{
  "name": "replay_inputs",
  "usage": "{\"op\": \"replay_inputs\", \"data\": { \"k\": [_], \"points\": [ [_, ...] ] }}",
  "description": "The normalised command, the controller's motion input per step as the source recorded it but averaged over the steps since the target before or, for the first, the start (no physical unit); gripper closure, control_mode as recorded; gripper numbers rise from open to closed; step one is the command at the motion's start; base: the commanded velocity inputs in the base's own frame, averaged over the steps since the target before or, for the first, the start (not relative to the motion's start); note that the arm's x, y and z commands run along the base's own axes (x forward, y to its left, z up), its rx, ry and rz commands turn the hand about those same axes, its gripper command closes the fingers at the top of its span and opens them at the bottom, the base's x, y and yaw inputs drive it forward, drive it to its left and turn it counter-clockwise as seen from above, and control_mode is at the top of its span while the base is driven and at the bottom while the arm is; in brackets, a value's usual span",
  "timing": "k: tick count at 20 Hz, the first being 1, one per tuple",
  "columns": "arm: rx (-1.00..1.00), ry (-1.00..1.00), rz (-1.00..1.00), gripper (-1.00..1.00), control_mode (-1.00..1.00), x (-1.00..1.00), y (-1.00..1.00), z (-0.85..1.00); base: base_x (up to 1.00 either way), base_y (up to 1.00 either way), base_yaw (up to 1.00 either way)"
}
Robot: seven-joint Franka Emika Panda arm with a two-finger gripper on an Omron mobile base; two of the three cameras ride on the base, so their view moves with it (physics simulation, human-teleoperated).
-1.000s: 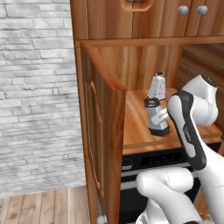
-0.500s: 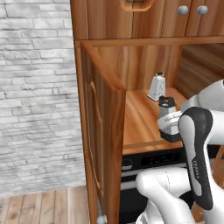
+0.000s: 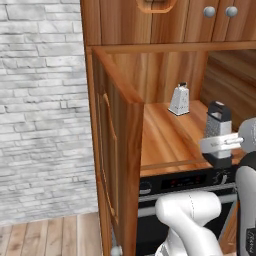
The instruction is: Pick the cheese from the fridge and the cheese grater from the cabinet and place them next to the salad bowl.
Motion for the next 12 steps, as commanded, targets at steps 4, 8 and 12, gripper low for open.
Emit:
{"op": "replay_inputs", "data": {
  "k": [4, 8, 12],
  "points": [
    [0.00, -0.06, -0.04, 1.00, -1.00, -0.09, 0.00, 0.25, 0.00, 0.00, 0.00],
    [0.00, 0.00, -0.06, 1.00, -1.00, -0.02, -0.06, 0.45, 0.00, 0.00, 0.00],
    [0.00, 0.00, -0.04, 1.00, -1.00, 0.00, -0.04, 0.03, 0.00, 0.00, 0.00]
  ]
}}
